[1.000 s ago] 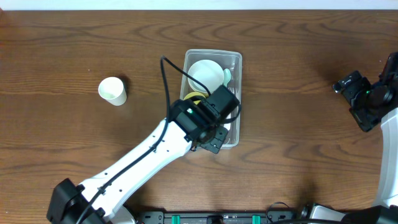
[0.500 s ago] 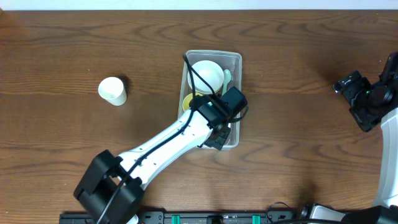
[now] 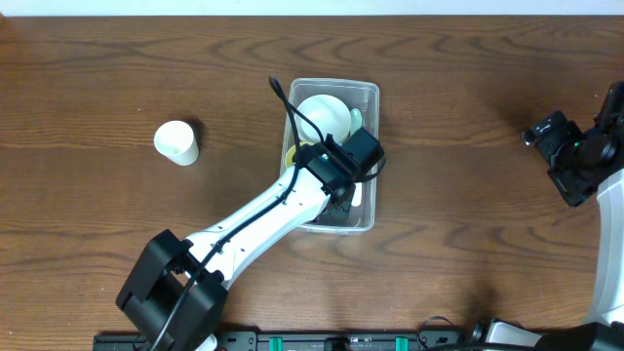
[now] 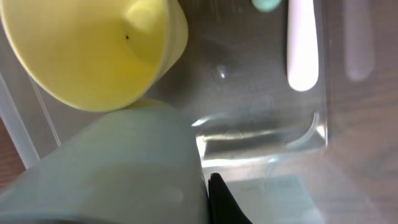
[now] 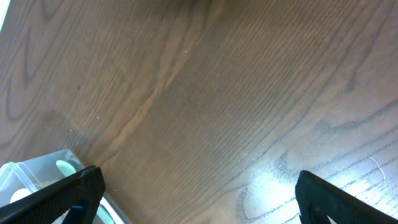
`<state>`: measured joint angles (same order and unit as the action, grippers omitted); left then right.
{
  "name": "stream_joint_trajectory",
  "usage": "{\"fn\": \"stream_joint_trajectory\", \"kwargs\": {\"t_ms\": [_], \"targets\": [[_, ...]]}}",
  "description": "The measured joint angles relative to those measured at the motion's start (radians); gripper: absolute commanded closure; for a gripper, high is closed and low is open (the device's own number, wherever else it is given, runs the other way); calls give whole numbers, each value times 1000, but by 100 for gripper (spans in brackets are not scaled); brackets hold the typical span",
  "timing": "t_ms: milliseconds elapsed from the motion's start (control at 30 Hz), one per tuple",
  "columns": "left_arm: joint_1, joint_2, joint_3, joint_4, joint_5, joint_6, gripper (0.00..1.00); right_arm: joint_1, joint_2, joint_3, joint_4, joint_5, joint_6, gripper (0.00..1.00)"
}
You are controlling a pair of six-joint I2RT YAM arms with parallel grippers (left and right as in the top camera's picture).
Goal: Pack container
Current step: 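Lower the grey cup into the container beside the yellow cup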
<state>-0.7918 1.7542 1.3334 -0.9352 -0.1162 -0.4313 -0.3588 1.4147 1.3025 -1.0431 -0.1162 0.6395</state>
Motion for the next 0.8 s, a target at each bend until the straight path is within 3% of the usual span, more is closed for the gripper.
{"fn": "stream_joint_trajectory", "kwargs": {"t_ms": [533, 667, 800], "targets": [[2, 25, 0, 22, 4, -44, 93, 0, 0, 0, 0, 0, 0, 1], [2, 39, 0, 21, 4, -47, 83, 0, 0, 0, 0, 0, 0, 1], [2, 39, 0, 21, 5, -52, 83, 0, 0, 0, 0, 0, 0, 1]]}}
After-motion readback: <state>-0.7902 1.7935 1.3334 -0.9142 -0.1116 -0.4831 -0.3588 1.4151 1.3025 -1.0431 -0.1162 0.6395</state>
